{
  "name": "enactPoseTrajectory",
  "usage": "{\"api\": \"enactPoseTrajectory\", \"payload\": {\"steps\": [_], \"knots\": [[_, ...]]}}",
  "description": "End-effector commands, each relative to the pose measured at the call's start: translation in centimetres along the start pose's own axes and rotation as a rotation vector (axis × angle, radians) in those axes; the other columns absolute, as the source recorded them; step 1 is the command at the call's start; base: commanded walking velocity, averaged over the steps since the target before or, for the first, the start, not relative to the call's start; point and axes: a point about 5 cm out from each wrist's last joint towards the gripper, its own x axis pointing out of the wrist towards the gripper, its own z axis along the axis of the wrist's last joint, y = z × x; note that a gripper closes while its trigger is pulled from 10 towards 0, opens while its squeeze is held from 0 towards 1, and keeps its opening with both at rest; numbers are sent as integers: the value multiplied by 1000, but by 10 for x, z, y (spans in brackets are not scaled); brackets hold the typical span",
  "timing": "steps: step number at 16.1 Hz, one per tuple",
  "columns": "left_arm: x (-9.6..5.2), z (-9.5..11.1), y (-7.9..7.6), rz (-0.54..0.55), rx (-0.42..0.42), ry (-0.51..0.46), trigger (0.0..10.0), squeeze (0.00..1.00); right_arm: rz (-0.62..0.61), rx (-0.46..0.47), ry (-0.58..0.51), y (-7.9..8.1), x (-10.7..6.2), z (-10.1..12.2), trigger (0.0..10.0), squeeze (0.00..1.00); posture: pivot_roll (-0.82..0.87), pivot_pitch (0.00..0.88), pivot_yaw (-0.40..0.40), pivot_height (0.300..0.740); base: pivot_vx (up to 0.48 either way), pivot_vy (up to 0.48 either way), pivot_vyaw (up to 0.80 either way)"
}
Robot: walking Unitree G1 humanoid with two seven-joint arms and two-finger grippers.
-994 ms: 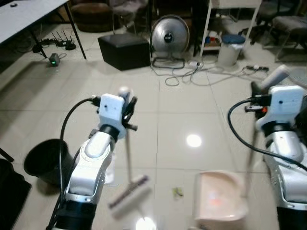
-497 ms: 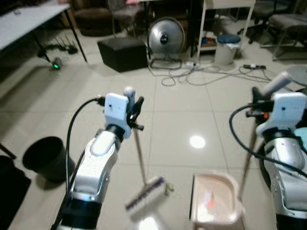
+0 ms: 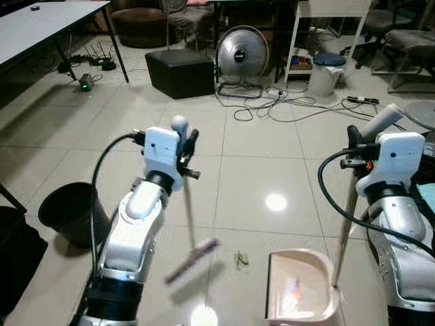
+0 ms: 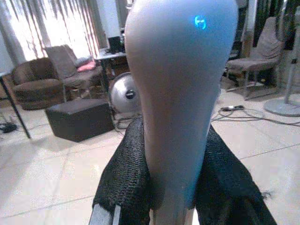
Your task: Sweep floor
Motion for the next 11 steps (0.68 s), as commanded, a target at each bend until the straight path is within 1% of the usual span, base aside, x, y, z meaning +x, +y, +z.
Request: {"api": "enactPoseTrajectory", "payload": {"steps": [1,2,4,5,6,7,8,11], "knots": [[-1,6,-4,-26,35,-36,10000,0,-2,38,-38,1,-1,8,10000,0,-171,8,67,740,349,0,0],[2,8,-6,-31,26,-49,10000,0,-11,52,-41,1,1,8,10000,0,-173,5,57,740,364,0,-575],[10,13,-5,-11,26,-71,10000,0,5,34,-44,2,8,9,10000,0,-179,13,42,740,364,0,-669],[10,14,-3,-4,22,-73,10000,0,12,10,-56,3,10,12,10000,0,-187,14,46,740,375,0,0],[8,11,0,8,39,-61,10000,0,20,6,-52,4,10,12,10000,0,-187,14,47,740,375,0,0],[6,8,4,41,29,-44,10000,0,24,7,-90,5,10,18,10000,0,-193,16,54,740,386,0,0],[4,7,6,54,27,-43,10000,0,28,18,-105,6,8,21,10000,0,-195,18,52,740,416,0,0],[5,7,6,63,33,-46,10000,0,47,9,-87,7,10,19,10000,0,-181,17,42,740,423,0,0]]}}
